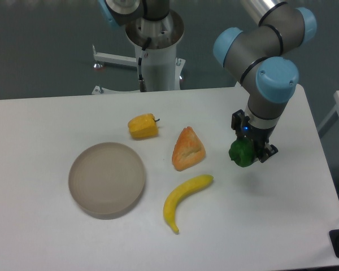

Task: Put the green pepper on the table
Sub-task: 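Carry the held green pepper with the gripper and lower it onto the table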

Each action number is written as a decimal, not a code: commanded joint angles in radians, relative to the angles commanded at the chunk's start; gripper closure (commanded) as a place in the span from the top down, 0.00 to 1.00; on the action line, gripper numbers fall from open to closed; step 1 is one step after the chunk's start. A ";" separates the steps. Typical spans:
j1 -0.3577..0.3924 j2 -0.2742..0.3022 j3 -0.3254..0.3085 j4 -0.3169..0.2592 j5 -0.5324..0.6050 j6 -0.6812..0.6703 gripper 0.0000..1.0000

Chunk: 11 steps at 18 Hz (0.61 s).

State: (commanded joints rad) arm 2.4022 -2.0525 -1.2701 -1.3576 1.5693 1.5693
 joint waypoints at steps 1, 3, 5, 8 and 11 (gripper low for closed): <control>0.002 0.000 0.000 0.000 0.000 0.002 0.00; 0.002 0.003 -0.003 -0.003 0.003 0.005 0.00; 0.003 0.014 -0.020 -0.005 0.005 0.006 0.01; 0.023 0.046 -0.096 -0.002 0.008 0.021 0.01; 0.058 0.101 -0.211 0.015 0.005 0.121 0.01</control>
State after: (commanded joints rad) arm 2.4604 -1.9514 -1.4815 -1.3423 1.5739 1.6900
